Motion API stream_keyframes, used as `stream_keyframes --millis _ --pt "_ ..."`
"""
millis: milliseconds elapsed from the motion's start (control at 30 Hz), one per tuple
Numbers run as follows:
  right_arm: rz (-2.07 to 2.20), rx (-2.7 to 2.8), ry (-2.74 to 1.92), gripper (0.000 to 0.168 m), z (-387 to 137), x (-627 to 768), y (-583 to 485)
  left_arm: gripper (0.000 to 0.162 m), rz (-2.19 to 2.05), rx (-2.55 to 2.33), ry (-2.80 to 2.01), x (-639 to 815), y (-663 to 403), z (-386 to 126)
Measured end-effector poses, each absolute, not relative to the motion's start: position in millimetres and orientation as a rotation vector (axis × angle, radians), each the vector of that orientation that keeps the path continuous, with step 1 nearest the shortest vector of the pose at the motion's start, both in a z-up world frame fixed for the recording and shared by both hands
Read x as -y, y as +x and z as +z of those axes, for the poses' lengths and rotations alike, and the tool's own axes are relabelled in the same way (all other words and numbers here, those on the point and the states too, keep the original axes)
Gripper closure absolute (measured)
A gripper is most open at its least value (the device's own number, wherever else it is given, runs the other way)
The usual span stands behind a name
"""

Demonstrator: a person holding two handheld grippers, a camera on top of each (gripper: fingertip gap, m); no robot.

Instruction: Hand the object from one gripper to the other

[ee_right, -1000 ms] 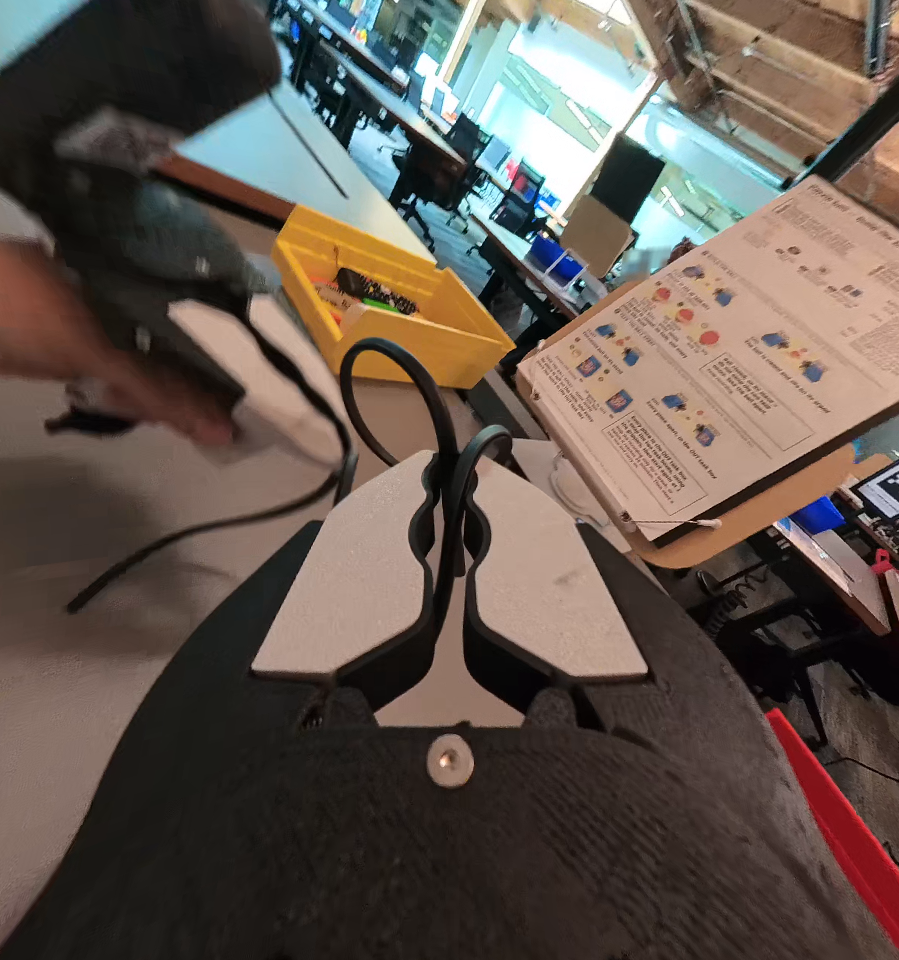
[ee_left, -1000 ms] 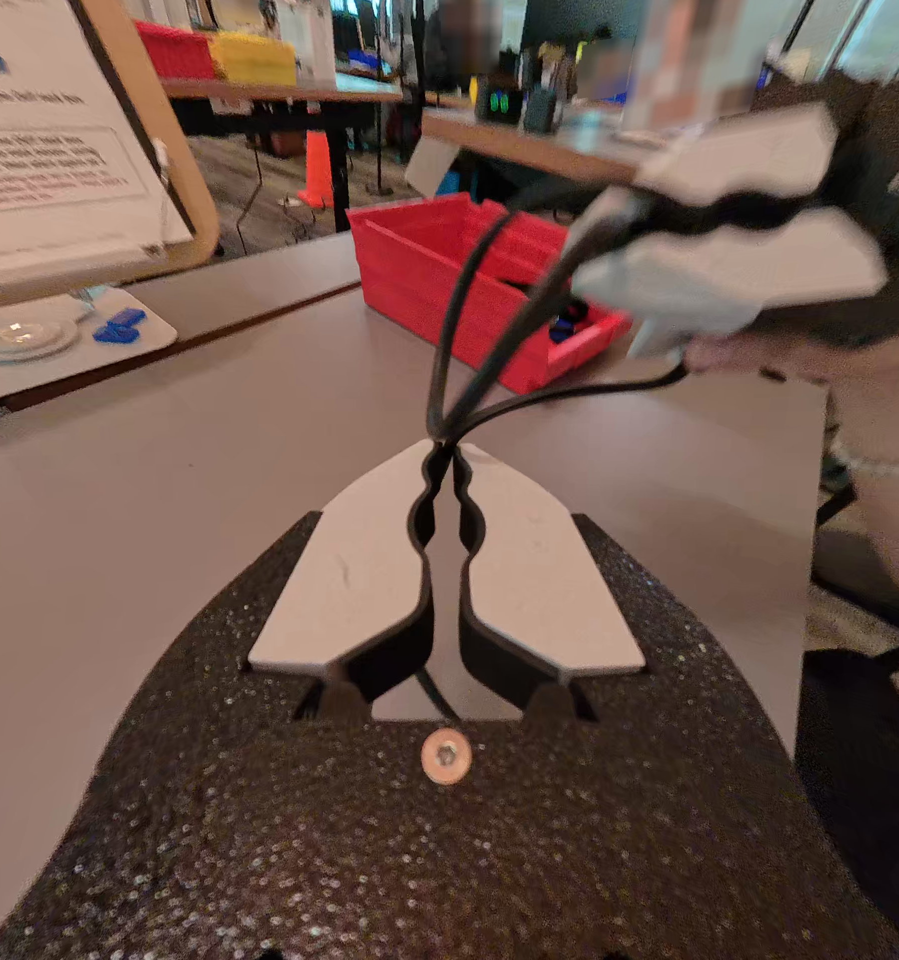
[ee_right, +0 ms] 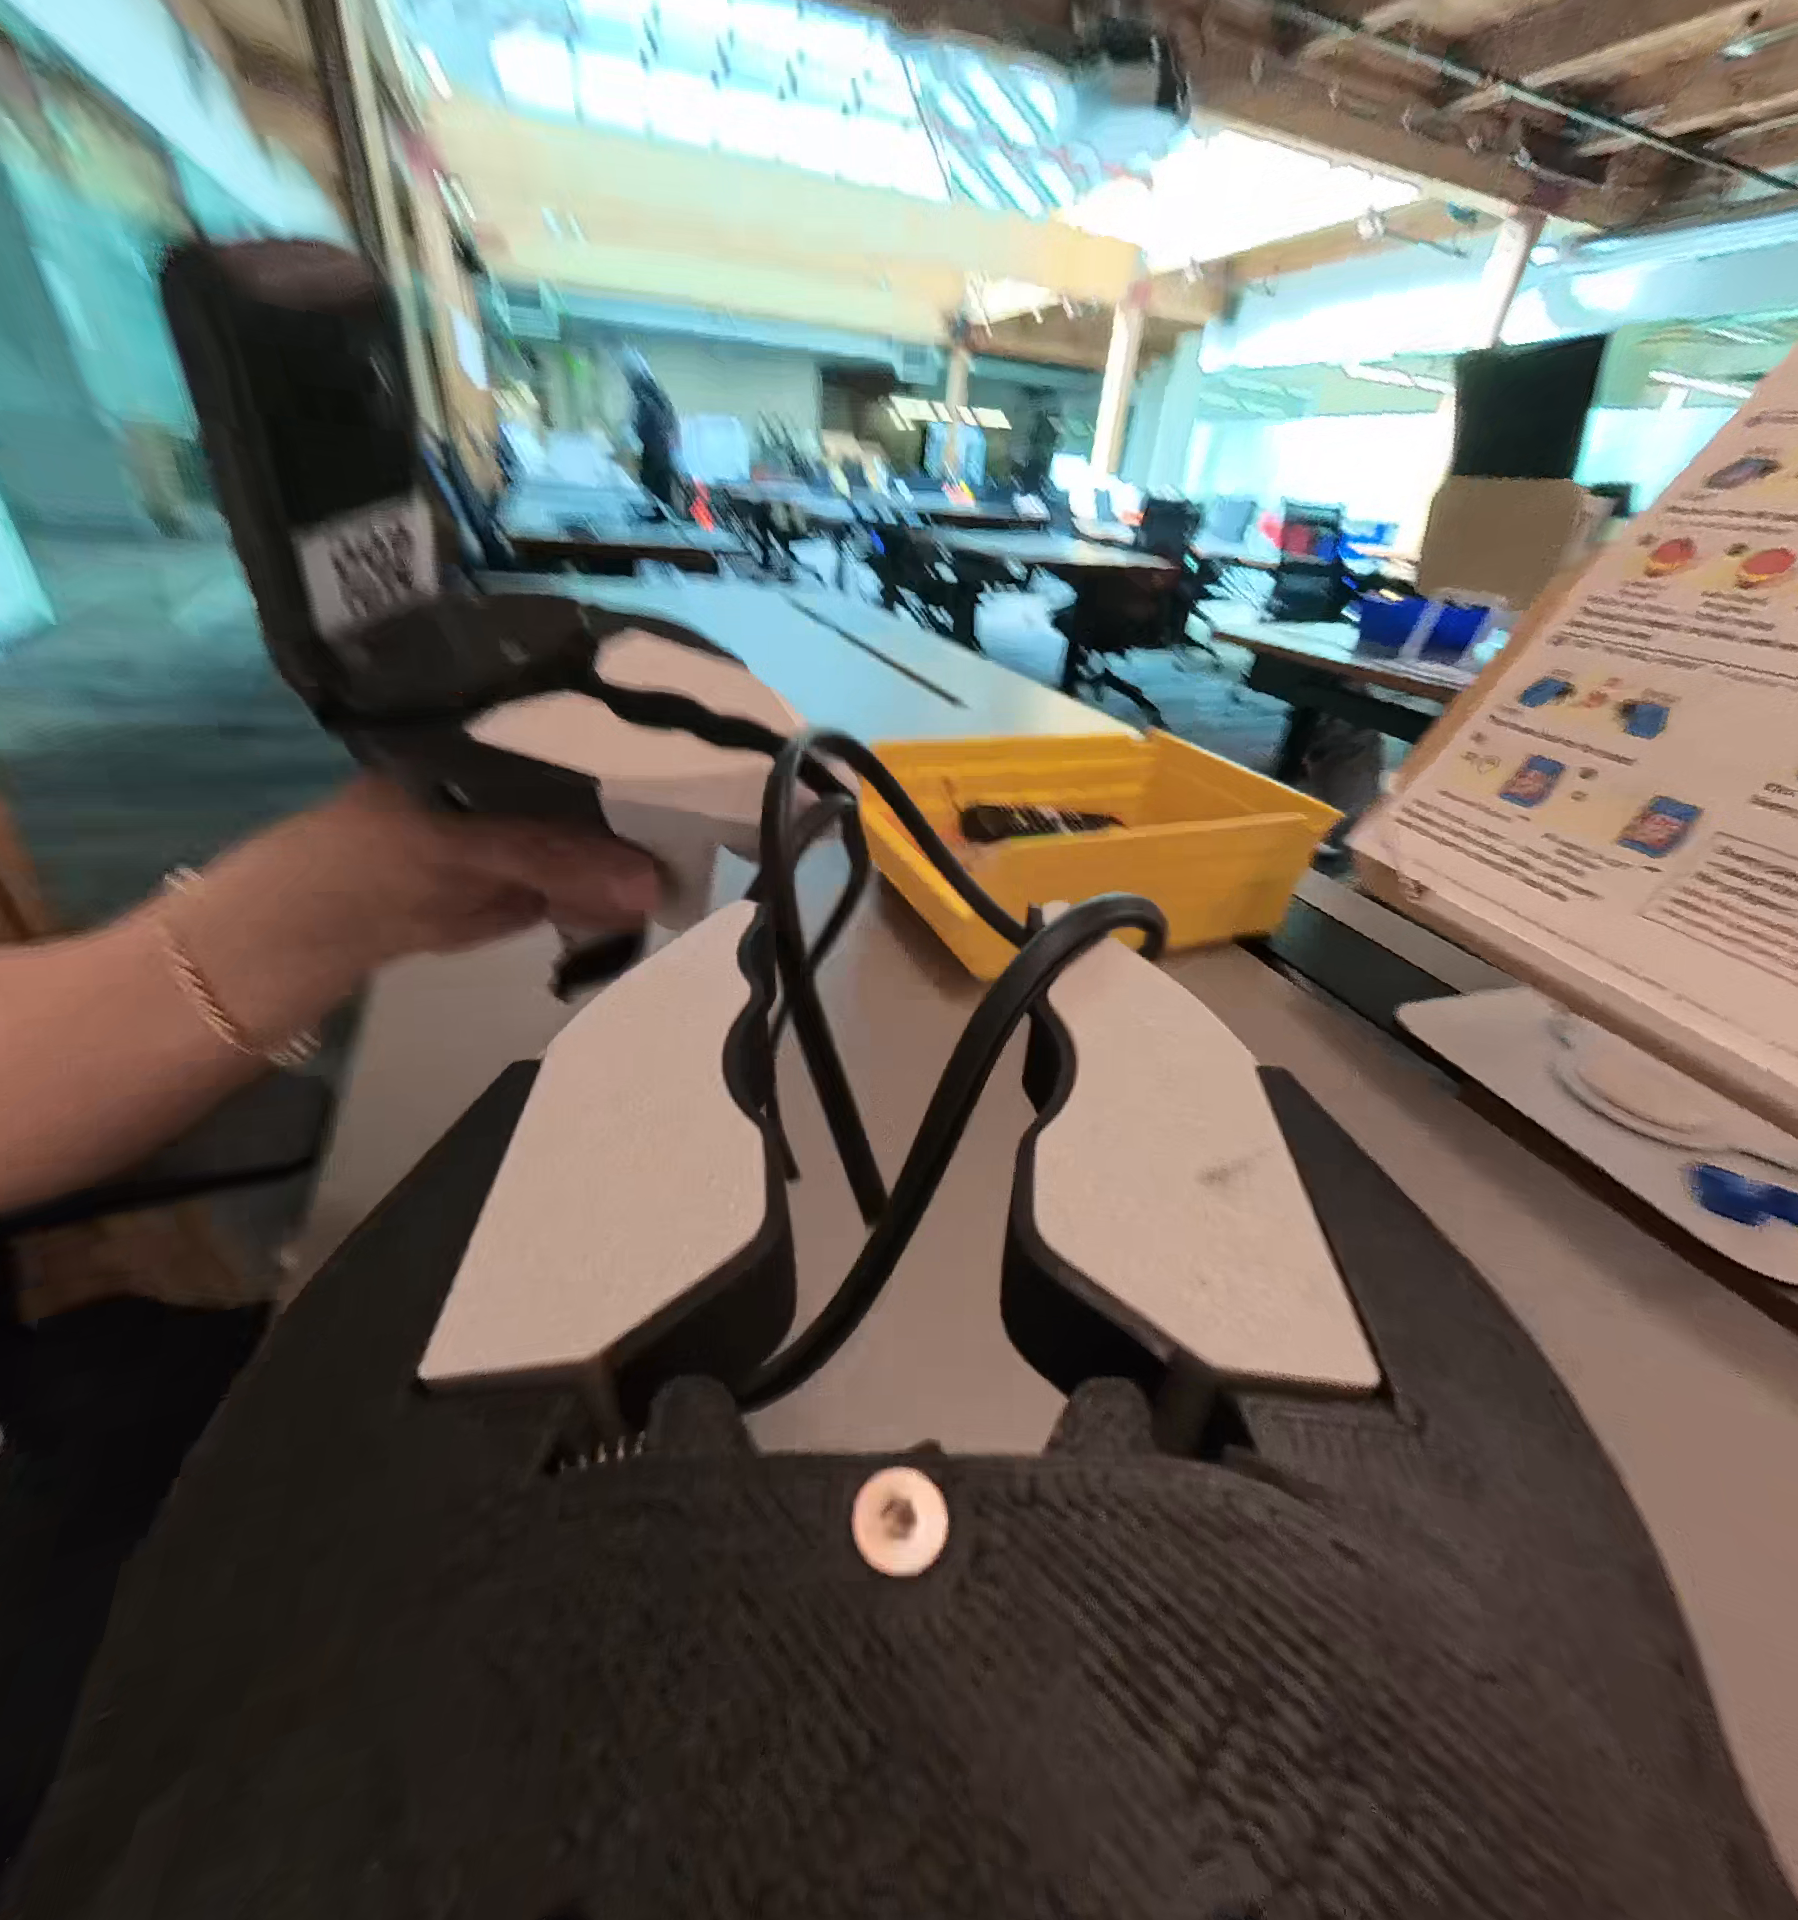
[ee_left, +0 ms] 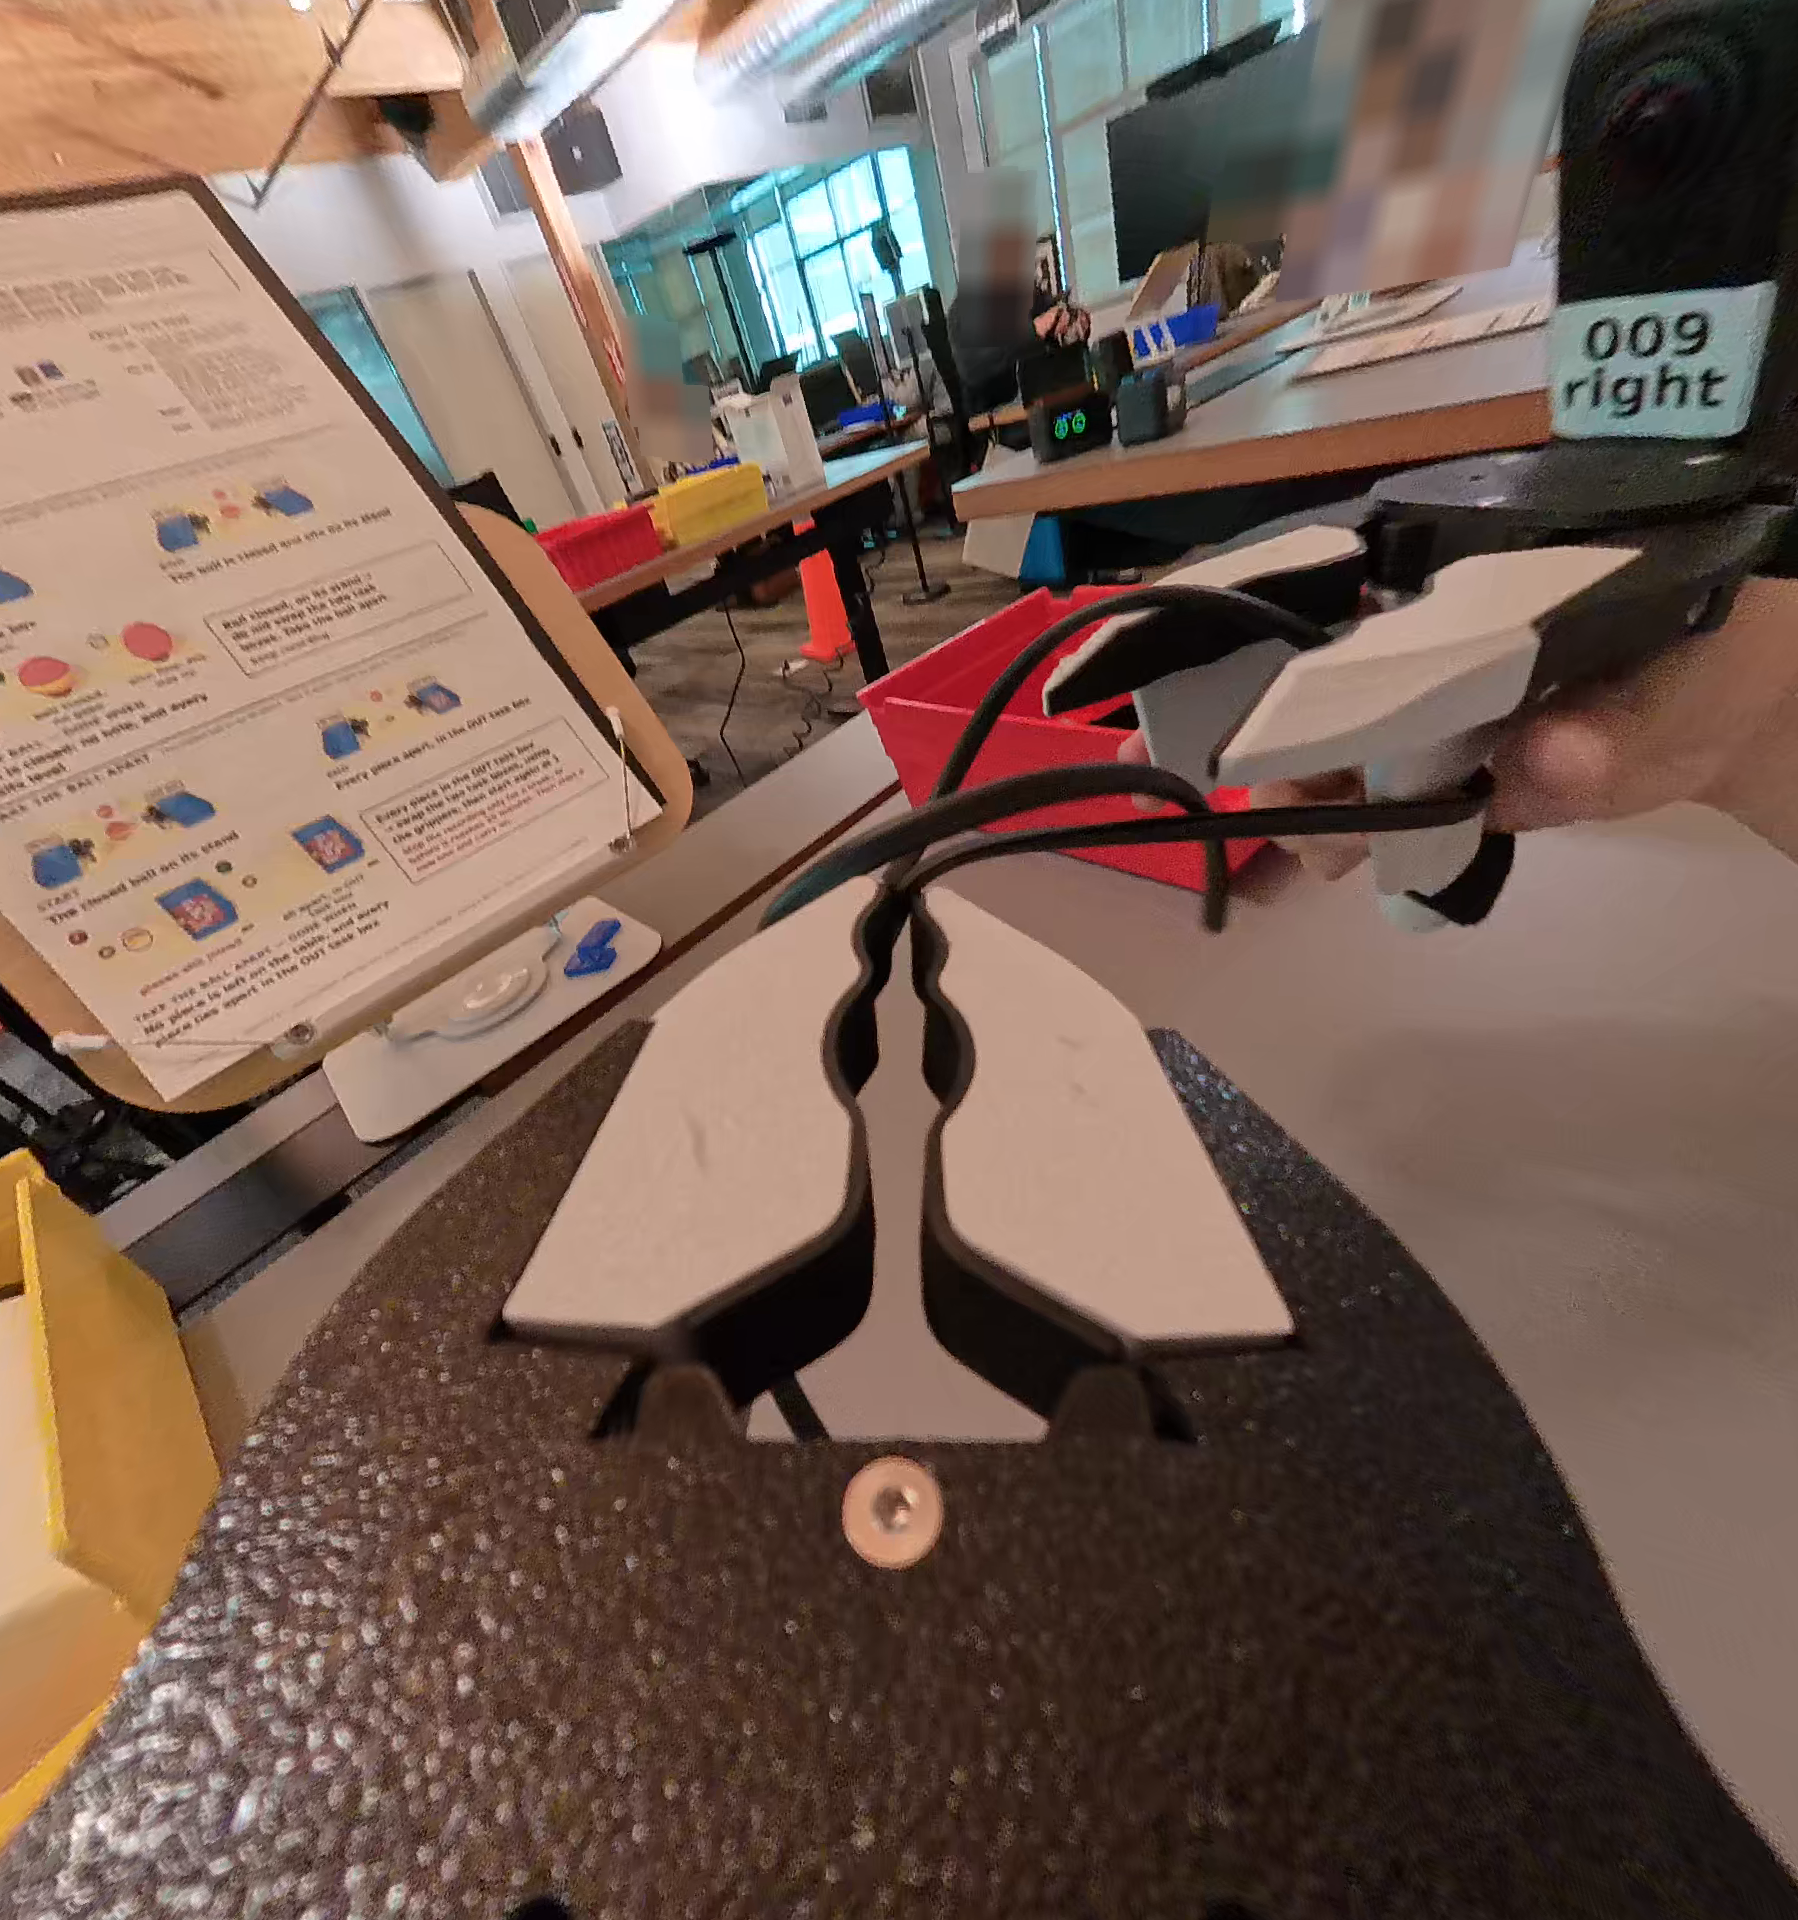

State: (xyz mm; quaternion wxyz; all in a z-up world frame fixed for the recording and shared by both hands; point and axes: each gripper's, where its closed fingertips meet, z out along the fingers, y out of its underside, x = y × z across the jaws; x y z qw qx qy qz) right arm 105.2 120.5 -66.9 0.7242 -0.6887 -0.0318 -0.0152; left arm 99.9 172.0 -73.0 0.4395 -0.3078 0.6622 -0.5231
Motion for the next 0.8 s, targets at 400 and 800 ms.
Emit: stream_keyframes --millis 400,800 --pt "-0.137 -0.254 -1.516 0.098 -71 -110 157 0.16 -1.208 -1.583 -0.672 -184 97 -62" --pt "0.467 -0.281 -1.808 0.085 -141 -128 121 0.161 -1.629 -1.365 -0.662 -179 71 -17"
